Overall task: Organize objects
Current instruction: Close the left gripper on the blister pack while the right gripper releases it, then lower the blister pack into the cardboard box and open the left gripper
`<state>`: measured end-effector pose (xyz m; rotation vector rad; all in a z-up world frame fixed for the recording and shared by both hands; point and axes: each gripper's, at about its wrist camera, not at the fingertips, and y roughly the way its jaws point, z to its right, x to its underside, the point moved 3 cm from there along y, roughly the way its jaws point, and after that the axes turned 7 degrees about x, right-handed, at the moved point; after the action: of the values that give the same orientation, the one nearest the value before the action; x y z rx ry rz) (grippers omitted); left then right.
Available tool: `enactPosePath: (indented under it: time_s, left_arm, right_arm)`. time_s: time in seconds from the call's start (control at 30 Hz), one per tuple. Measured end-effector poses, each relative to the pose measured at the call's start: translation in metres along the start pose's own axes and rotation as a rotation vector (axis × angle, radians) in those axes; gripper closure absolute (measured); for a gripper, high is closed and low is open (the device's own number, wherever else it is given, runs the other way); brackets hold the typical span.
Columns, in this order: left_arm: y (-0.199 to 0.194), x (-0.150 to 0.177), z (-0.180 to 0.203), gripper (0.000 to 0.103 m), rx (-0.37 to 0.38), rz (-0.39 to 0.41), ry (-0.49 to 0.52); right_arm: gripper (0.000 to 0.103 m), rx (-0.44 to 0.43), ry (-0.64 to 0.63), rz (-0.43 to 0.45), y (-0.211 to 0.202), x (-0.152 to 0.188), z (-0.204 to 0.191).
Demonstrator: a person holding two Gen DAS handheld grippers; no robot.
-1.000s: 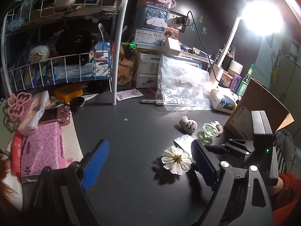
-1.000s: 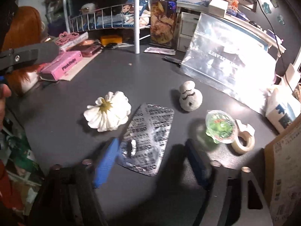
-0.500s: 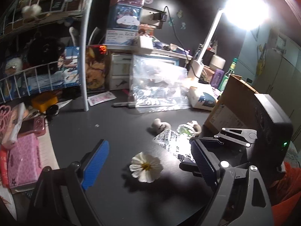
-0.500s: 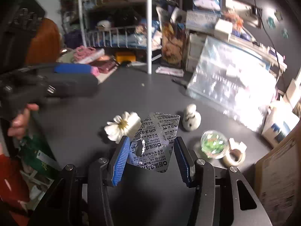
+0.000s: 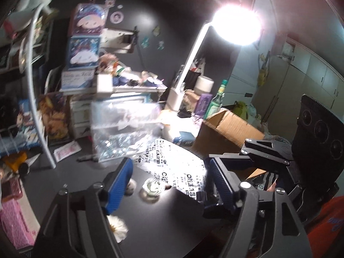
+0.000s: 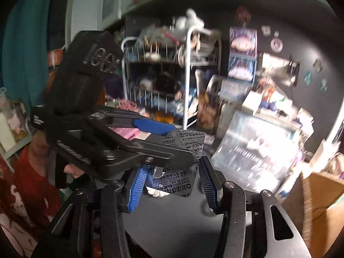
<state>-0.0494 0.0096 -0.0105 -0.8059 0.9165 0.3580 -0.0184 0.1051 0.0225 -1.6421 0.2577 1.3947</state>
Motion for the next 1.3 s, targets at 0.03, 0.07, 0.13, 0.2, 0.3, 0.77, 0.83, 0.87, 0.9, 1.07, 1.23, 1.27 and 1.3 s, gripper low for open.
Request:
enactPosePath:
  time_s: [0.03,0.07,0.13,0.2,0.3,0.77,0.83,0.87,0.9,1.07,1.23,1.27,1.3]
  left_arm:
    - [0.002,-0.006,0.007,0.038,0.011,0.001,0.013]
    - [0.005,-0.012,0.013,0.039,0.016,0.002,0.025]
    - [0.014,-0.024,0.029,0.041,0.024,-0.002,0.057]
    - [0.025,-0.033,0.041,0.042,0.034,-0.01,0.077]
    - [0.046,-0.045,0.061,0.046,0.062,-0.027,0.108]
    - [0.152,-0.07,0.11,0.057,0.159,-0.171,0.151]
    - [0.16,-0.071,0.111,0.058,0.16,-0.186,0.151]
    - [0.163,-0.071,0.111,0.058,0.161,-0.195,0.153]
    - [0.165,-0.071,0.112,0.056,0.159,-0.199,0.156]
    - [0.161,-0.073,0.11,0.03,0.142,-0.178,0.16]
    - [0.145,-0.075,0.103,0.025,0.115,-0.143,0.157]
    - [0.14,-0.075,0.1,0.025,0.106,-0.134,0.154]
    - [0.134,-0.075,0.097,0.024,0.095,-0.124,0.151]
  right_arm:
    - [0.058,0.005,-0.005,0.01,-0.006,-0.003,0.003]
    - [0.058,0.013,-0.009,0.018,-0.013,-0.004,0.007]
    - [0.058,0.039,-0.01,0.034,-0.026,-0.006,0.017]
    - [0.058,0.059,-0.001,0.043,-0.037,-0.007,0.027]
    - [0.058,0.095,0.016,0.057,-0.053,-0.003,0.048]
    - [0.058,0.176,0.177,-0.032,-0.09,0.035,0.152]
    - [0.058,0.179,0.193,-0.05,-0.09,0.04,0.161]
    - [0.058,0.18,0.201,-0.061,-0.089,0.042,0.166]
    - [0.058,0.182,0.205,-0.07,-0.088,0.043,0.168]
    - [0.047,0.2,0.217,-0.116,-0.085,0.053,0.178]
    - [0.039,0.208,0.236,-0.151,-0.08,0.059,0.185]
    - [0.038,0.214,0.235,-0.152,-0.08,0.058,0.186]
    - [0.035,0.216,0.234,-0.153,-0.08,0.057,0.186]
